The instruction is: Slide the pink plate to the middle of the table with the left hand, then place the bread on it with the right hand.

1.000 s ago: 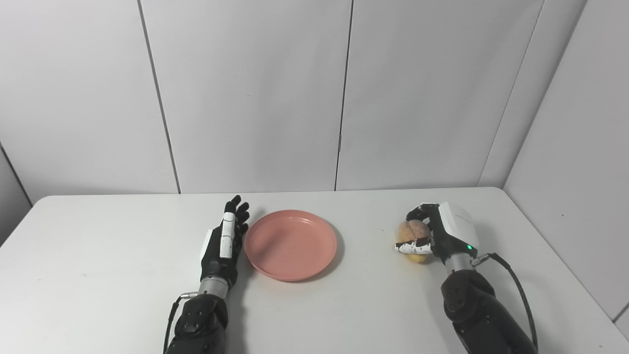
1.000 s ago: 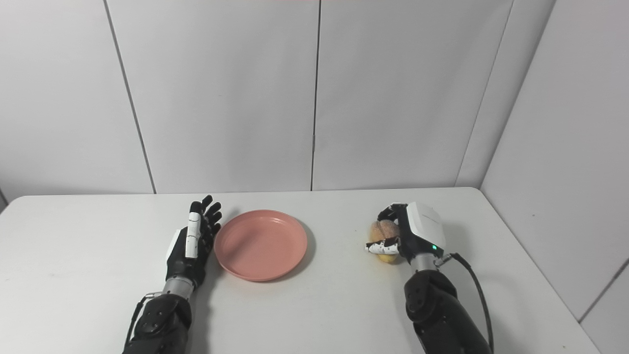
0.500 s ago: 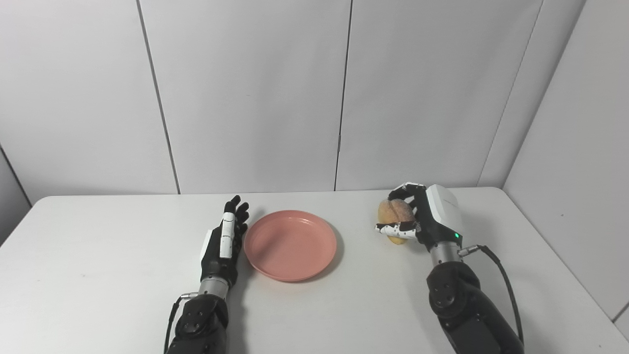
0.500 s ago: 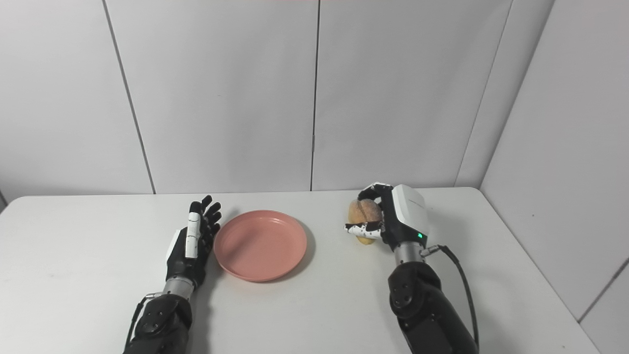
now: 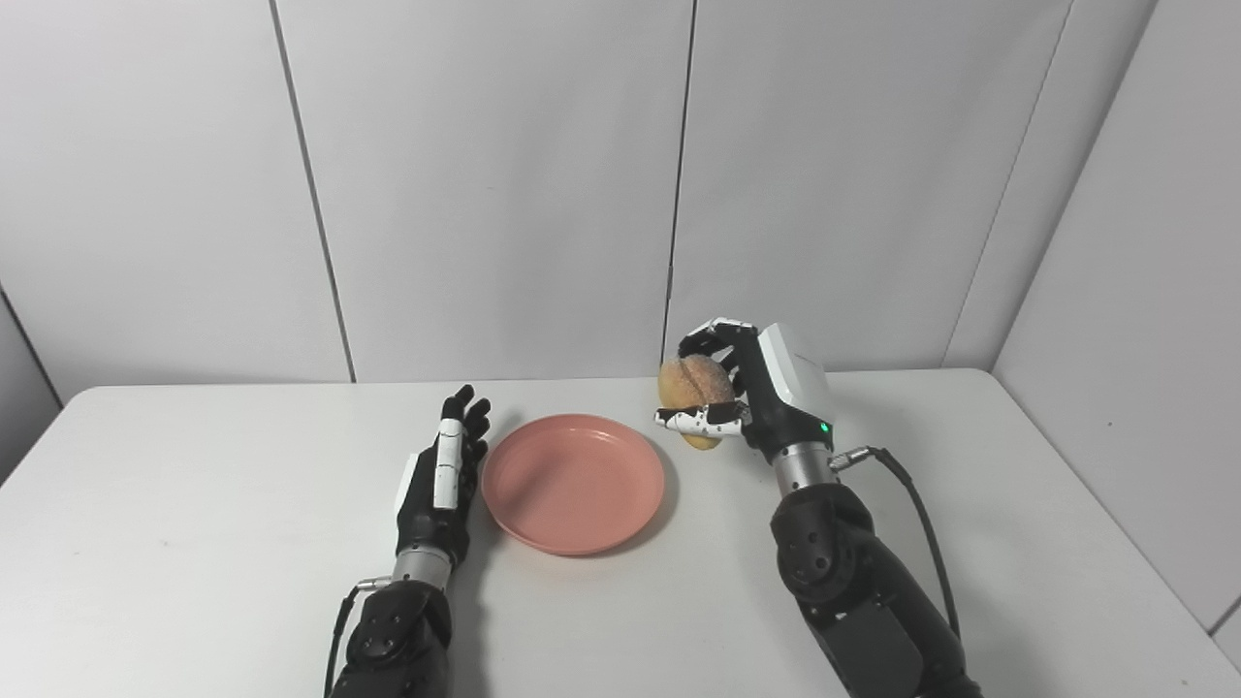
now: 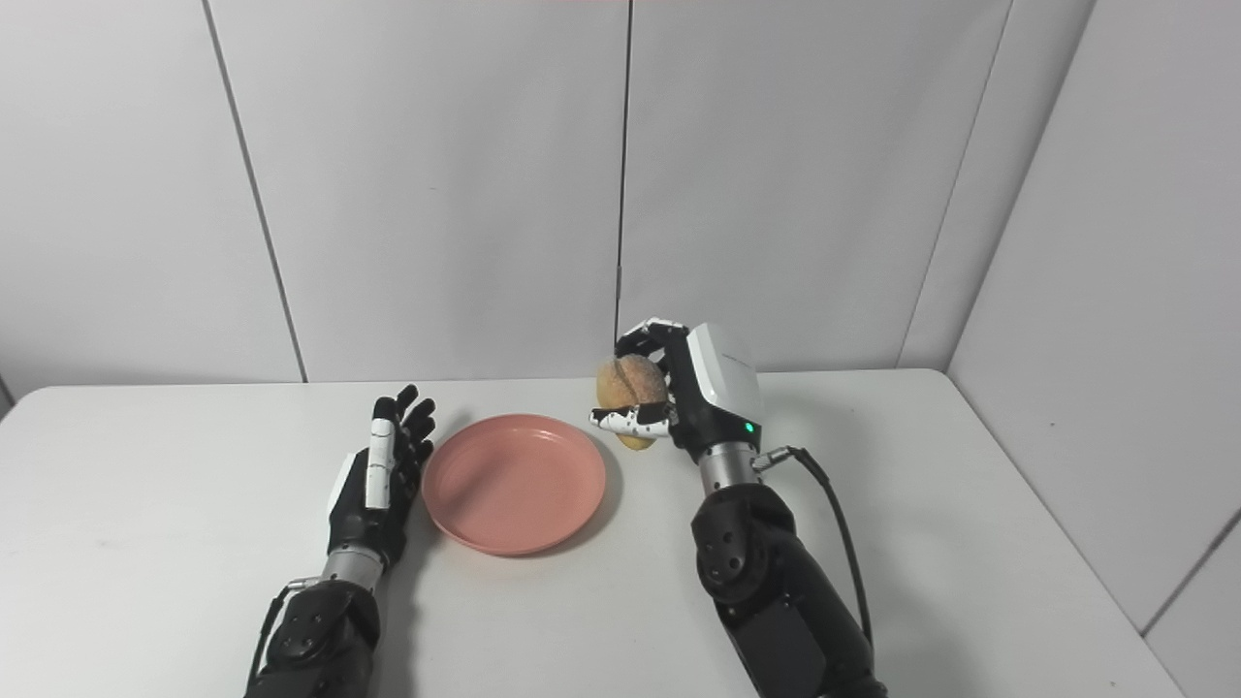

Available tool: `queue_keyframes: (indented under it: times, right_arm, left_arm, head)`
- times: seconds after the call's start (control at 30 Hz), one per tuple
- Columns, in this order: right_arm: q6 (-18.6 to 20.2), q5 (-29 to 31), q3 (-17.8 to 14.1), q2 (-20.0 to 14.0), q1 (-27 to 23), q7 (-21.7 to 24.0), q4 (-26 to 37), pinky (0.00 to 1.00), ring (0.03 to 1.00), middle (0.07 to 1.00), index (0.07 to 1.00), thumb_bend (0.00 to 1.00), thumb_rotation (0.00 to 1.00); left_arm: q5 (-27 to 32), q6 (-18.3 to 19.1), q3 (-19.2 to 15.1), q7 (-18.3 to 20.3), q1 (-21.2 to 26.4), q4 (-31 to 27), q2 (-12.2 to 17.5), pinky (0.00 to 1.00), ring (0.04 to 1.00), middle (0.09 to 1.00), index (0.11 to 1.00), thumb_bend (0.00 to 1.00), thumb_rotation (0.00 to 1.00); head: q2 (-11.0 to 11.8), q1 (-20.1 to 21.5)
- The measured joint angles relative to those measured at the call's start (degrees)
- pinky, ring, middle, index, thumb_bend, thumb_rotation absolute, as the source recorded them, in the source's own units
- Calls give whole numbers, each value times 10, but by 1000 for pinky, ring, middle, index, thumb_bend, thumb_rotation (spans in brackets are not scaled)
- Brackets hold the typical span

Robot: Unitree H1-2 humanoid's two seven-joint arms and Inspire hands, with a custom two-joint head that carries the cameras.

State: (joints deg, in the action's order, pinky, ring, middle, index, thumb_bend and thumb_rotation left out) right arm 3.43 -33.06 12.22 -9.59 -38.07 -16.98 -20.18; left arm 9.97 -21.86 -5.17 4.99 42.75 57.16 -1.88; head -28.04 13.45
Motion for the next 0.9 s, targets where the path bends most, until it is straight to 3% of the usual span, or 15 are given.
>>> queue_keyframes:
  times: [0.4,0.9]
  right_arm:
    - [-44,-11,33,34,-42,-14,-99,249,382,469,515,512,0]
    - [-82,-8,59,62,-63,-20,-218,317,403,495,514,513,0]
  left_arm:
    - [1,2,-1,5,0,0,0,1000,988,962,951,797,1000]
    - [1,7,-3,7,-3,-10,-1,1000,981,953,943,778,1000]
  head:
    - [-1,-1]
    - [-5,-3]
